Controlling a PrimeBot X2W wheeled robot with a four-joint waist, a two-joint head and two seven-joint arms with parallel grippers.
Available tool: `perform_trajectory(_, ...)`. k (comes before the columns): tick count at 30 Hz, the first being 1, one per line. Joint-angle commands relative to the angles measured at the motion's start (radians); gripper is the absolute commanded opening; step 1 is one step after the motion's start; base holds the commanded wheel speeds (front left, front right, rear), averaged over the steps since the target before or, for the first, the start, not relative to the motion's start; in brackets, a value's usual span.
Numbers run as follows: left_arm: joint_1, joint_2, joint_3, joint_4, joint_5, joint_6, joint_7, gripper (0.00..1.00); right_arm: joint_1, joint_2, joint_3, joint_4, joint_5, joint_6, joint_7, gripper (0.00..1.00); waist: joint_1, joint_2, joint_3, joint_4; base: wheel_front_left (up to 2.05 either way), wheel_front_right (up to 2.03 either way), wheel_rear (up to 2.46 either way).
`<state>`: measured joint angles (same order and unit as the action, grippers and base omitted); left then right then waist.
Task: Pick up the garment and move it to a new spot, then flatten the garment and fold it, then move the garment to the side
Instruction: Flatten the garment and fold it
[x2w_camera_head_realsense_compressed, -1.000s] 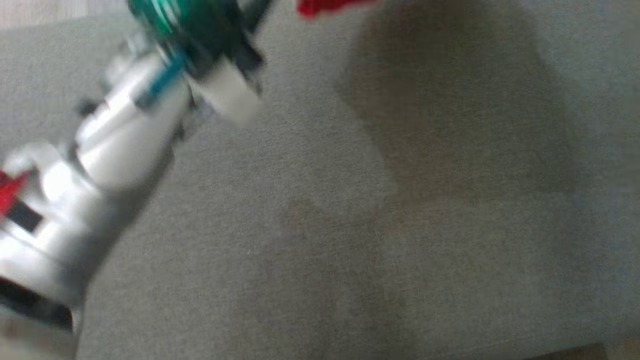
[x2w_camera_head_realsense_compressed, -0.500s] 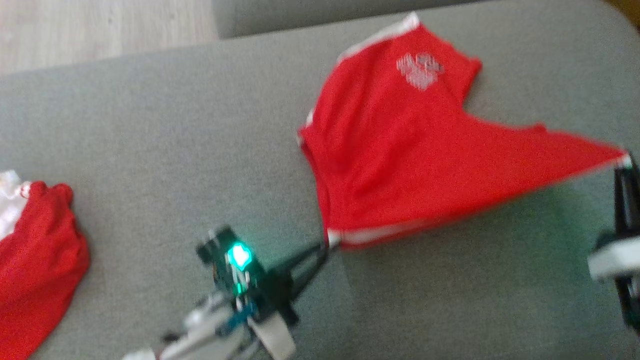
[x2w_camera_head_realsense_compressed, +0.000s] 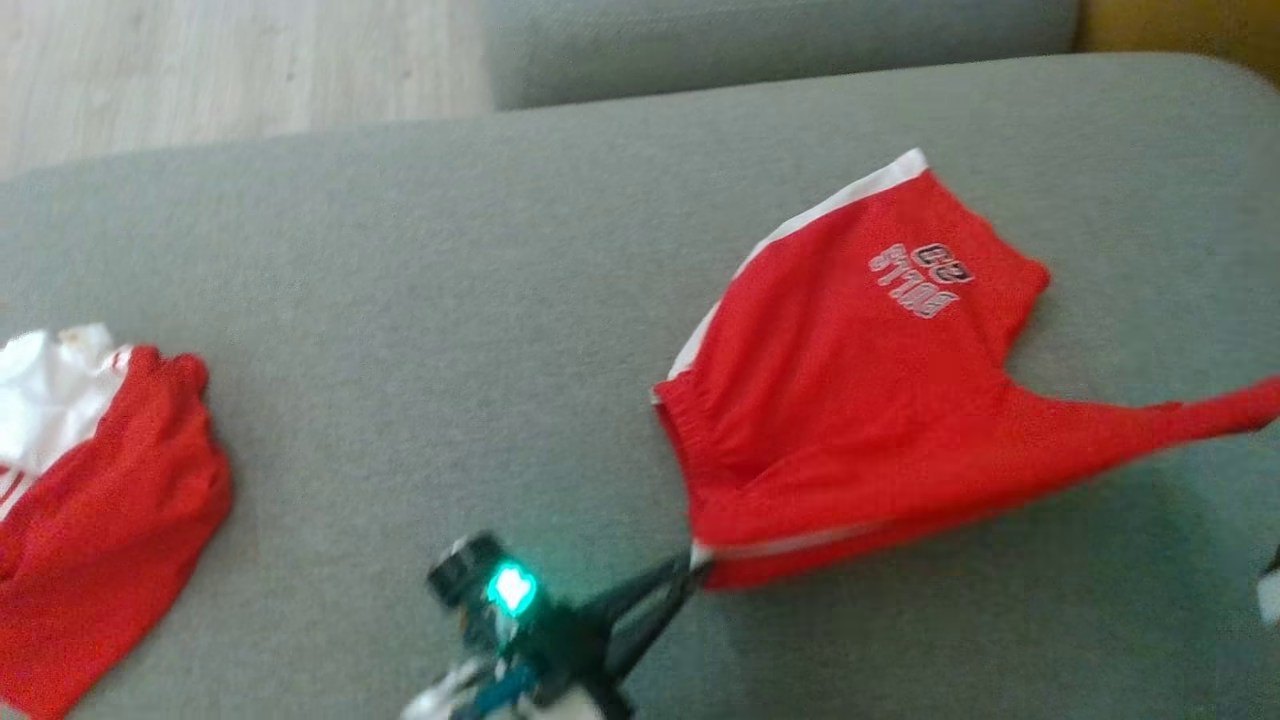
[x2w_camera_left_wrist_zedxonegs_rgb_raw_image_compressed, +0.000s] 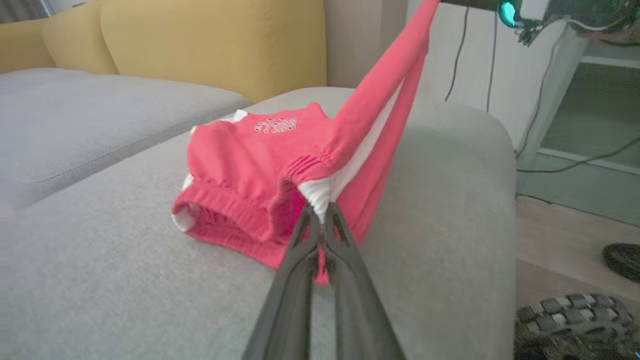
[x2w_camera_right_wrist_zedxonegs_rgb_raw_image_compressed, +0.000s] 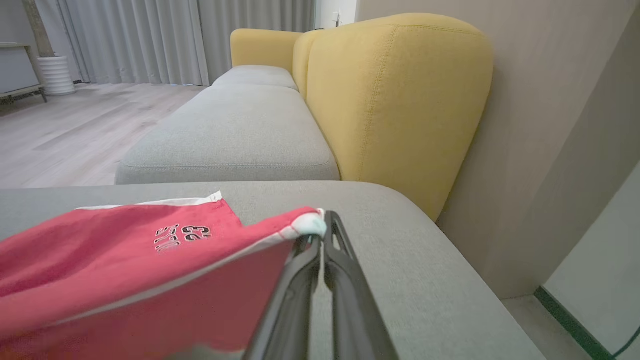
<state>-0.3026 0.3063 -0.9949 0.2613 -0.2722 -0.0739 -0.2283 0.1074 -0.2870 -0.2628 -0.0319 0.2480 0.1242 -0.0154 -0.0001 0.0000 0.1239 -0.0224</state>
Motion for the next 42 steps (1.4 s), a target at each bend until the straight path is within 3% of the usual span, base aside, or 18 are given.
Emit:
perform_trajectory(1,-0.082,-0.013,0.048,-0.015,-0.011,-0.007,0.003,0.00,-0.071,-0.045,0.003,-0.016,0.001,0.007,0.003,0.00,0.0001,0.0000,0.041,0.040,0.00,0.00,0.00)
perform_trajectory(9,-0.260,-0.135,0.072,0.090,-0.112,-0.044,0.036,0.00,-0.339,-0.118,0.058,0.194,-0.015,0.007,0.028,0.00,0.0001,0.0000,0.134,0.112,0.00,0.00,0.00)
perform_trajectory(20,-0.406,-0.162,0.049,0.210,-0.211,-0.056,0.047,0.00,-0.669,-0.181,0.264,0.558,-0.028,0.007,0.002,0.00,0.0001,0.0000,0.215,0.152,0.00,0.00,0.00)
perform_trajectory(32,-0.465,-0.187,0.024,0.295,-0.242,-0.056,0.021,0.00,-0.876,-0.172,0.427,0.813,-0.041,0.007,-0.085,0.00,0.0001,0.0000,0.253,0.171,0.00,0.00,0.00)
perform_trajectory(39,-0.472,-0.198,0.028,0.332,-0.239,-0.039,-0.001,0.00,-0.956,-0.171,0.464,0.944,-0.048,0.007,-0.173,0.00,0.0001,0.0000,0.256,0.179,0.00,0.00,0.00)
perform_trajectory(40,-0.470,-0.199,0.031,0.335,-0.243,-0.039,-0.003,0.00,-0.963,-0.167,0.471,0.958,-0.045,0.007,-0.180,0.04,0.0001,0.0000,0.257,0.180,0.00,0.00,0.00)
perform_trajectory(41,-0.468,-0.201,0.033,0.338,-0.245,-0.038,-0.006,0.00,-0.969,-0.163,0.476,0.973,-0.039,0.007,-0.186,0.33,0.0001,0.0000,0.256,0.181,0.00,0.00,0.00)
perform_trajectory(42,-0.467,-0.202,0.034,0.342,-0.246,-0.034,-0.008,0.49,-0.974,-0.159,0.482,0.986,-0.034,0.007,-0.193,1.00,0.0001,0.0000,0.255,0.181,0.00,0.00,0.00)
